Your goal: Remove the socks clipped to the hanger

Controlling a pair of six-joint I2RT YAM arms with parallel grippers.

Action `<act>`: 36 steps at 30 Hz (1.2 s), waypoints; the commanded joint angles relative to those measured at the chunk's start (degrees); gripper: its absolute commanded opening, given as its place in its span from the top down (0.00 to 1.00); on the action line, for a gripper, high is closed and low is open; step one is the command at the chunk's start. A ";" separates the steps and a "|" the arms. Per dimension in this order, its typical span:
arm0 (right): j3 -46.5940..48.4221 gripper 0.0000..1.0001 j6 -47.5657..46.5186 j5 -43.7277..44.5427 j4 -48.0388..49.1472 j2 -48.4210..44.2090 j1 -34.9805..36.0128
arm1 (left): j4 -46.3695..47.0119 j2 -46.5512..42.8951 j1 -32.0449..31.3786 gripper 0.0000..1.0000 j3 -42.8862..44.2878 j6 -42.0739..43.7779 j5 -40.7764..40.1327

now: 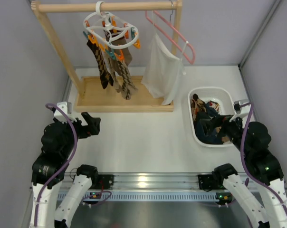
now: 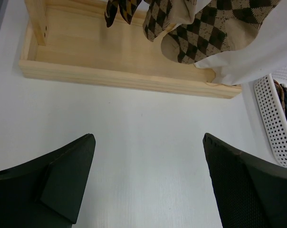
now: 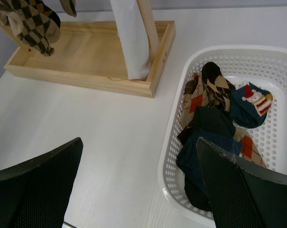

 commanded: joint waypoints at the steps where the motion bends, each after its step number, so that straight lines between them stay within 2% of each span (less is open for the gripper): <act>1: -0.03 0.01 0.76 -0.62 4.44 -0.06 0.77 | 0.88 -0.62 -0.16 0.01 -0.05 0.02 -1.15; 3: -0.90 0.00 1.46 -0.62 5.32 0.03 0.77 | 0.88 -0.44 -0.16 0.01 -0.31 -0.51 -1.58; 7: -4.68 0.00 3.40 -4.39 13.55 -1.11 0.86 | 0.88 -0.44 -0.16 0.02 -0.40 -2.35 -2.20; 10: -6.71 0.00 5.50 -12.81 18.84 0.02 0.77 | 0.88 0.09 -0.16 0.02 -0.49 -4.02 -2.73; 13: -8.38 0.01 8.76 -23.88 28.68 4.41 0.77 | 1.23 0.79 -0.16 0.02 -1.10 -5.86 -5.00; 14: -8.12 0.01 9.28 -28.09 30.62 8.16 0.86 | 1.31 0.88 -0.16 0.02 -1.45 -6.48 -6.15; 16: -6.54 0.01 11.48 -30.14 34.75 13.79 1.90 | 2.63 0.27 -0.16 0.02 -2.59 -6.58 -7.38; 18: -4.17 0.00 10.27 -26.66 37.13 16.80 4.71 | 3.42 -0.17 -0.16 0.02 -4.35 -6.22 -8.35; 22: 1.80 0.00 2.63 -12.60 37.31 25.23 19.79 | 4.74 -0.79 -0.16 0.02 -6.64 -6.75 -9.76; 23: 2.94 0.01 -0.17 -8.31 37.58 29.08 21.84 | 4.92 -0.62 -0.16 0.02 -7.08 -7.01 -9.76; 25: 5.23 0.00 -2.39 -5.38 41.77 34.53 26.67 | 5.09 -0.53 -0.16 0.02 -7.17 -7.19 -9.24; 36: 18.06 0.00 -9.87 -2.03 53.39 57.49 28.37 | 6.32 -3.86 -0.25 0.02 -8.84 -7.72 -6.78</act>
